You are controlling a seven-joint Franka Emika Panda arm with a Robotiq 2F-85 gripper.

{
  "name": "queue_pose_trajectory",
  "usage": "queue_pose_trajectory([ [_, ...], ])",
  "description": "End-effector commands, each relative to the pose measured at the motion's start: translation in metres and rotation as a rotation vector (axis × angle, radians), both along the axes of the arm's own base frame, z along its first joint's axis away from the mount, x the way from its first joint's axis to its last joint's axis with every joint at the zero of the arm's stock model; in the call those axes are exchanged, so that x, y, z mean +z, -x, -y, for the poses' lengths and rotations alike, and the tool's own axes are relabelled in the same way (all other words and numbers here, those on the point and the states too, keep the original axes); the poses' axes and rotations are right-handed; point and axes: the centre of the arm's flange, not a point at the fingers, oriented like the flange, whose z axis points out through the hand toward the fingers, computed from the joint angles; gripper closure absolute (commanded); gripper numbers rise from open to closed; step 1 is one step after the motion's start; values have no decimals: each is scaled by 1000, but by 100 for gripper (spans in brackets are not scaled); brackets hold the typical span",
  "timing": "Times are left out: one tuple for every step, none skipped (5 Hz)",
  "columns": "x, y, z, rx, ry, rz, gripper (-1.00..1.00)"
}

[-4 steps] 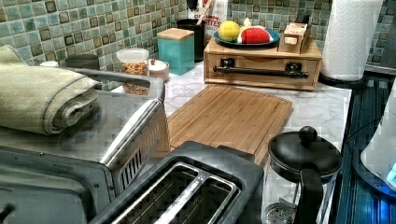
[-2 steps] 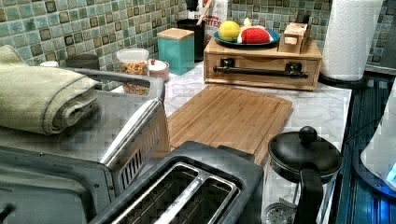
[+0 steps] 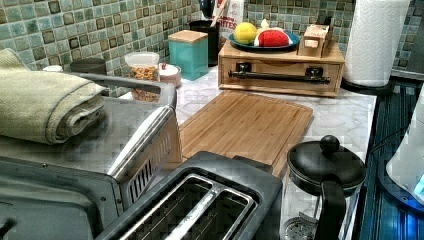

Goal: Pick up the towel.

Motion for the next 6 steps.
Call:
queue_pose_trajectory([
  [75, -41, -35, 69, -44, 194, 100],
  [96, -57, -52, 176, -106, 265, 100],
  [109, -73, -81, 311, -162, 333, 100],
  [109, -76, -118, 409, -131, 366, 100],
  [107, -71, -144, 524, -193, 376, 100],
  [101, -62, -166, 635, -236, 367, 100],
])
